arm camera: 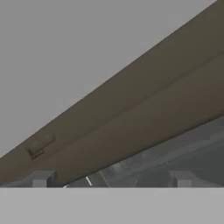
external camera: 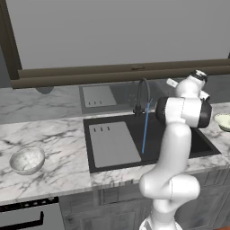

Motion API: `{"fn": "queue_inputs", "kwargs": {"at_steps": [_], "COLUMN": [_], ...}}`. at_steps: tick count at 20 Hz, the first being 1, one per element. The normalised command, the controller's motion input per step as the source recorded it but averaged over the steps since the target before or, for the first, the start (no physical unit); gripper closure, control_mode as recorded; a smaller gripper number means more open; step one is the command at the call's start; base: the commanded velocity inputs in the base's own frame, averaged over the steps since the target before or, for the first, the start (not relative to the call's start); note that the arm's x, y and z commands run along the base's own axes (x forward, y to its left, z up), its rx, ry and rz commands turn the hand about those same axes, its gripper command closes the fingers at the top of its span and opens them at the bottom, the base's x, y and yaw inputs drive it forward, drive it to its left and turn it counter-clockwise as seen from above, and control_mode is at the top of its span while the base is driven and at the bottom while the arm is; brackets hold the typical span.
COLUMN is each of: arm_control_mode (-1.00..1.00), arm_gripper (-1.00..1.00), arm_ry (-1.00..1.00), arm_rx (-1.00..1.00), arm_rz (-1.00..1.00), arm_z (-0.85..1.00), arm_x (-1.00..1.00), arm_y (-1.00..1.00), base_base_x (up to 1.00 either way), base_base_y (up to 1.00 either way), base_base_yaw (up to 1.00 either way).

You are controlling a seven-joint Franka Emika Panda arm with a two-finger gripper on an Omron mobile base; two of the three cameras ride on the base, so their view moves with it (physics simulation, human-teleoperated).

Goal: Rinse each bowl for a few seconds and place them down in the sink or on the counter.

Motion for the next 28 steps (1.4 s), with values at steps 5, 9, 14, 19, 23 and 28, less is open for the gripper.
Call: {"fn": "queue_inputs", "kwargs": {"at_steps": [5, 9, 14, 19, 23, 28], "arm_control_mode": [-1.00, -1.00, -1.00, -1.00, -1.00, -1.00], "arm_gripper": [-1.00, -1.00, -1.00, -1.00, -1.00, -1.00], "arm_ry": [0.29, 0.38, 0.31, 0.30, 0.22, 0.14], "arm_rx": [0.00, 0.00, 0.00, 0.00, 0.00, -0.08], "arm_rz": [-0.05, -0.08, -0.12, -0.09, -0.06, -0.04], "arm_z": [0.35, 0.18, 0.27, 0.22, 0.18, 0.30], "arm_x": [-0.49, -0.36, -0.23, -0.08, 0.00, -0.04], "arm_y": [-0.04, 0.00, -0.03, -0.13, -0.17, -0.09], "base_base_x": [0.00, 0.00, 0.00, 0.00, 0.00, 0.00], "base_base_y": [0.00, 0.00, 0.00, 0.00, 0.00, 0.00], "base_base_yaw": [0.00, 0.00, 0.00, 0.00, 0.00, 0.00]}}
